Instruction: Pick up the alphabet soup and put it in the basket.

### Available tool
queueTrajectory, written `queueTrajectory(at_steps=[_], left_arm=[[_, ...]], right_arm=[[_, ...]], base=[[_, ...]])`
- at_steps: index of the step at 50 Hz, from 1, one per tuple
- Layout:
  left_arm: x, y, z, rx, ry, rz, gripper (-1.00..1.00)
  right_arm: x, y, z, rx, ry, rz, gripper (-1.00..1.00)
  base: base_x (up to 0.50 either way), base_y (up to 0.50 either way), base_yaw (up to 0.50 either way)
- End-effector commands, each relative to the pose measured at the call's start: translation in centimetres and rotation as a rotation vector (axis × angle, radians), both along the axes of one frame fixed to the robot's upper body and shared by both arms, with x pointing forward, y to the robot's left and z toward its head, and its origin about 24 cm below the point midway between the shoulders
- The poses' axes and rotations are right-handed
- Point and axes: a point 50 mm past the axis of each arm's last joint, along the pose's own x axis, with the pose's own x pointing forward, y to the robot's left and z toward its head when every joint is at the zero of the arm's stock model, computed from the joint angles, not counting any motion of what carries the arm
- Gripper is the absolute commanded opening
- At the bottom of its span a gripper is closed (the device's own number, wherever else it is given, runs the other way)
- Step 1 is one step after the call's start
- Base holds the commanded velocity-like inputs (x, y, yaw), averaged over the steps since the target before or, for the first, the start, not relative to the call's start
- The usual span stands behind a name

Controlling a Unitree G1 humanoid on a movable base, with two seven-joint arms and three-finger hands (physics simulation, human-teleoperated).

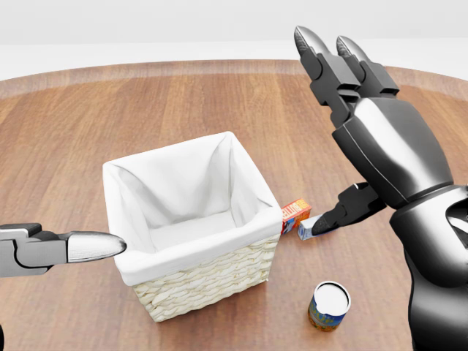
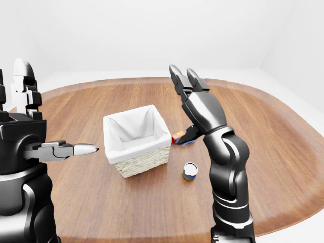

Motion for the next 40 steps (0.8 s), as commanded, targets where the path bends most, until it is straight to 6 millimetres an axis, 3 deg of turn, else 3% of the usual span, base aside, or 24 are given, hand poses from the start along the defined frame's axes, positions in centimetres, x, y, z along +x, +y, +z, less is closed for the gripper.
queueTrajectory(at_steps=[1,9,18,24,33,40], left_arm=[[-0.1,0.0,0.0,0.001,0.002,-0.003,1.00],[0.0,0.0,-0.2,-0.001,0.009,-0.009,1.00],[0.1,-0.1,-0.2,0.005,0.012,-0.008,1.00],[0.5,-0.1,-0.7,0.006,0.044,-0.010,1.00],[0.3,-0.1,-0.6,0.011,0.034,-0.012,1.00],[0.2,-0.2,-0.4,0.010,0.023,-0.012,1.00]], right_arm=[[0.8,-0.5,-1.0,-0.113,0.094,-0.092,1.00],[1.1,-1.3,-2.8,-0.174,0.174,-0.173,1.00],[1.6,-2.9,-2.5,-0.235,0.147,-0.288,1.00],[1.7,-3.5,-3.3,-0.221,0.178,-0.311,1.00],[1.3,-3.2,-5.3,-0.216,0.214,-0.325,1.00],[1.0,-3.1,-8.1,-0.196,0.272,-0.336,1.00]], base=[[0.00,0.00,0.00],[0.00,0.00,0.00],[0.00,0.00,0.00],[0.00,0.00,0.00],[0.00,0.00,0.00],[0.00,0.00,0.00]])
